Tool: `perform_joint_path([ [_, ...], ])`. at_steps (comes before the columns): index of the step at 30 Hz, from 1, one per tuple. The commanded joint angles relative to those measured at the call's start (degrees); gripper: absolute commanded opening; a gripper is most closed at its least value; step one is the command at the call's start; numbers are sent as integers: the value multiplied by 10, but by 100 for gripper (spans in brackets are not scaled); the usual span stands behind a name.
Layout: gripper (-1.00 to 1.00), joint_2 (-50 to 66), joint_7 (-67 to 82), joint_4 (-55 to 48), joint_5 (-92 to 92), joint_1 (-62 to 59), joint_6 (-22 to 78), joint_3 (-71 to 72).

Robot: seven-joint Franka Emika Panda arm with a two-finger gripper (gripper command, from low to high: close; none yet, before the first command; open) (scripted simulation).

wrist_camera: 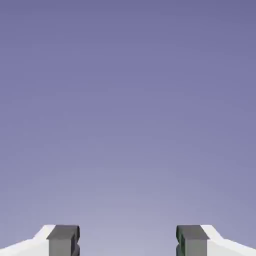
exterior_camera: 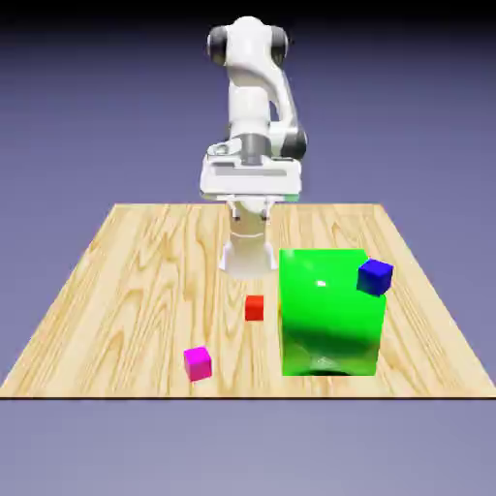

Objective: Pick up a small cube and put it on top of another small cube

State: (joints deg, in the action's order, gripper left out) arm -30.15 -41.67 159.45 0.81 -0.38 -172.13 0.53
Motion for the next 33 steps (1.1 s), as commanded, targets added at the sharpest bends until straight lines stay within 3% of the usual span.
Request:
perform_joint_path([
  [1,0,21,7,-13,7,-9,16,4],
  [25,0,511,161,-316,165,-218,382,108],
  [33,0,575,208,-308,96,-78,298,-38],
])
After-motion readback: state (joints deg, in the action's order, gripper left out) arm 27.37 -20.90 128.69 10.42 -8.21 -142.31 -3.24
